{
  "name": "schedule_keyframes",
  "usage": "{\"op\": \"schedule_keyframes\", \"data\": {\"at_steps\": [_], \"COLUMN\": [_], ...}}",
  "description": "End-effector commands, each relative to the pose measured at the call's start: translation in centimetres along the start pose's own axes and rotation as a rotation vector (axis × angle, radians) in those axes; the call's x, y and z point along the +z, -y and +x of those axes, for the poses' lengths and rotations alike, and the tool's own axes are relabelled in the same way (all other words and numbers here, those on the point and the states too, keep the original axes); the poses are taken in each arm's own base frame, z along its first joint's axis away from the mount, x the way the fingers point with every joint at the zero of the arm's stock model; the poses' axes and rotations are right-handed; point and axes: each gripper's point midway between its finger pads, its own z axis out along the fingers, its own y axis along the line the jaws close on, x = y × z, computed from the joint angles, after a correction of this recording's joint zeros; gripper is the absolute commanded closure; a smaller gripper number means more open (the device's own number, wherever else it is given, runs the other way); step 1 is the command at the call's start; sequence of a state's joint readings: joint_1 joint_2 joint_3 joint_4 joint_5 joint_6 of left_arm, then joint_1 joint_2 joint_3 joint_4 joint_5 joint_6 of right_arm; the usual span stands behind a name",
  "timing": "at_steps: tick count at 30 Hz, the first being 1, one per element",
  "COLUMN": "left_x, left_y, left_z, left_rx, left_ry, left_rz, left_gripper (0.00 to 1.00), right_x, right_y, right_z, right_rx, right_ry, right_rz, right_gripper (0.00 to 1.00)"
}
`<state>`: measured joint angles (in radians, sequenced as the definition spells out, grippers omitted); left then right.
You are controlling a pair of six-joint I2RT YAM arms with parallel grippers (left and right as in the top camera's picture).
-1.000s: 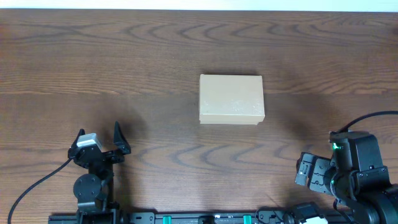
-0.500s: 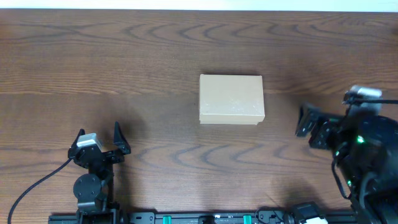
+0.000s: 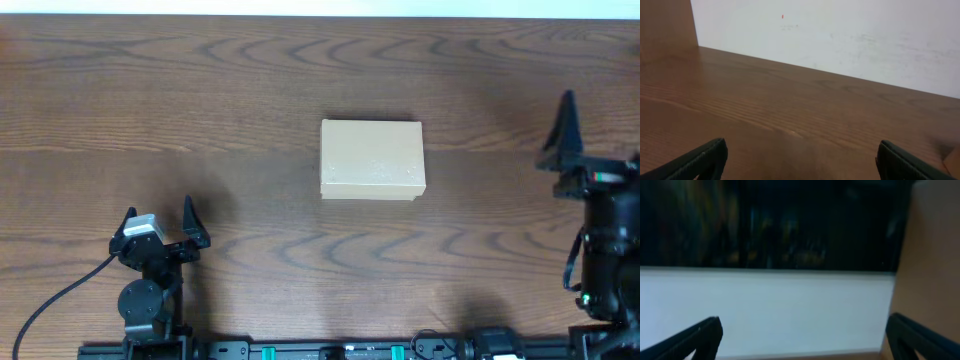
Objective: Pack container
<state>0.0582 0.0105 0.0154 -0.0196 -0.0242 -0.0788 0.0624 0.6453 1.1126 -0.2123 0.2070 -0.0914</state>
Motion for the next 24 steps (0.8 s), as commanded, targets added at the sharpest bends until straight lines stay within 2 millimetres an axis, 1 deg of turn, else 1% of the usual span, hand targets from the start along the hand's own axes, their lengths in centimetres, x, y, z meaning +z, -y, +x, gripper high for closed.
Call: {"op": "schedule_keyframes", "data": {"at_steps": [1,4,6,9,12,14,20,24], "left_x": [0.0,0.0,0.0,0.0,0.0,0.0,0.0,0.0], "left_y": [-0.1,-0.1,-0.1,-0.1,-0.1,-0.1,-0.1,-0.1], "left_z": [1.8,1.8,1.8,1.8,1.8,1.8,1.8,1.8], "left_rx": [0.004,0.004,0.004,0.004,0.004,0.004,0.004,0.004], "left_ry": [-0.062,-0.062,-0.062,-0.062,-0.062,-0.062,-0.062,-0.062], "left_rz": [0.001,0.001,0.001,0.001,0.001,0.001,0.001,0.001], "left_gripper": [0.05,0.05,0.05,0.05,0.05,0.05,0.05,0.05], "right_x": [-0.5,-1.2,-1.8,-2.3,-2.6,-2.9,-4.0,-4.7], "right_y": [0.5,0.8,0.9,0.8,0.1,-0.5,-1.4,-2.2], "right_z": [0.9,0.8,1.1,3.1,6.2,7.9,10.6,13.2], "right_rx": [-0.035,-0.018,-0.012,-0.016,-0.028,-0.032,-0.036,-0.041], "right_ry": [0.049,0.146,0.203,0.222,0.183,0.169,0.216,0.206], "right_rz": [0.026,0.042,0.047,0.040,0.003,-0.026,-0.075,-0.121], "right_gripper": [0.01,0.01,0.01,0.01,0.01,0.01,0.01,0.01]}}
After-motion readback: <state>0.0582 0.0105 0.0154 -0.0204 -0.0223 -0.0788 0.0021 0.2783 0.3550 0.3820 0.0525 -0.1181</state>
